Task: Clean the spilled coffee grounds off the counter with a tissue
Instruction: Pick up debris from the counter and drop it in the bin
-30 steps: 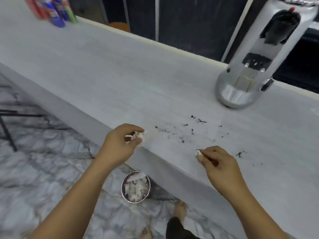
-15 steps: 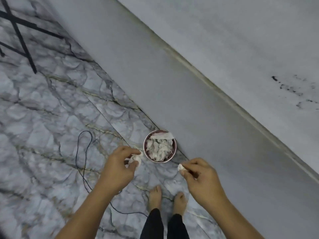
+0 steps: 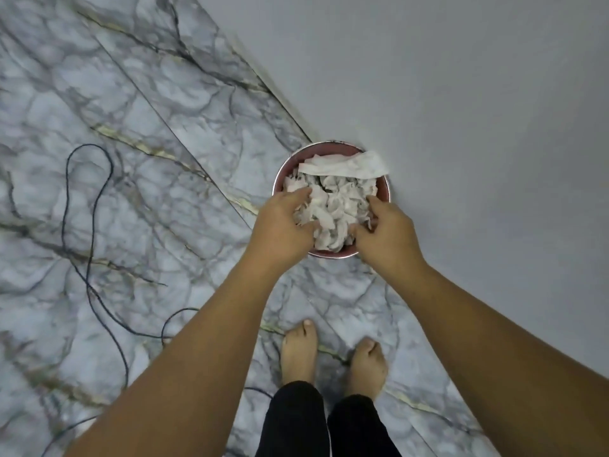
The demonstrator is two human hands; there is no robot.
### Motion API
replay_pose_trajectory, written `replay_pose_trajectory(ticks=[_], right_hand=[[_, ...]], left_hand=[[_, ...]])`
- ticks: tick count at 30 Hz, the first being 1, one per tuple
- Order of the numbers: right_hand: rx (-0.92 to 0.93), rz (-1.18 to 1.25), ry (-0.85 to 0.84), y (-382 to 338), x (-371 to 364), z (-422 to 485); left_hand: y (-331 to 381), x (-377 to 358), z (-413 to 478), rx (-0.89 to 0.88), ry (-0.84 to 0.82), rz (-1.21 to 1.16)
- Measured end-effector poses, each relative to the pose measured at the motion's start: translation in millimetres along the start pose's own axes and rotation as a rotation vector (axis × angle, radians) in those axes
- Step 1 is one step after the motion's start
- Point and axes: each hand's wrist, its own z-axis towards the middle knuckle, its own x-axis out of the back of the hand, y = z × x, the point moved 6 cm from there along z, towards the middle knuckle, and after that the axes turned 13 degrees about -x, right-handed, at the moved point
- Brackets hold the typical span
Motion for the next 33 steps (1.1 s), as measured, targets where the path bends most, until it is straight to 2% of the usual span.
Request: replay_pose_trajectory(ticks=[4, 7, 11, 15, 19, 22, 27, 33], right_hand=[[-0.033, 0.017, -0.007, 11.1, 22.3, -50.7], [-0.057, -0.006, -0.097, -6.1, 71.2, -108.2], [-0.099, -0.049, -0.204, -55.6, 174.1, -202.9], [-0.062, -0.060, -0.211, -113.0, 283.6, -299.7], [0.041, 0.041, -0.131, -148.1, 380.5, -382.6], [0.096, 0.148, -0.021, -144.1, 450.5, -432.2], [-0.039, 0.433, 0.185, -80.4, 578.1, -485.8], [-0.167, 0.670, 0.552, 38.5, 717.4, -513.2]], left_hand=[[3.8, 22.8, -45.4, 0.088, 0.027, -0.057], [47.6, 60.3, -90.9, 0.136, -0.015, -0.064], [160.9, 123.6, -149.2, 0.123, -0.112, -0.022], [298.3, 184.5, -192.4, 0.037, -0.153, -0.016], [419.7, 217.0, -224.2, -0.131, -0.175, -0.038], [500.2, 215.3, -246.8, -0.271, -0.282, -0.103], [625.2, 174.2, -259.7, -0.486, -0.480, -0.090], [766.3, 62.3, -242.8, -0.617, -0.676, -0.127]])
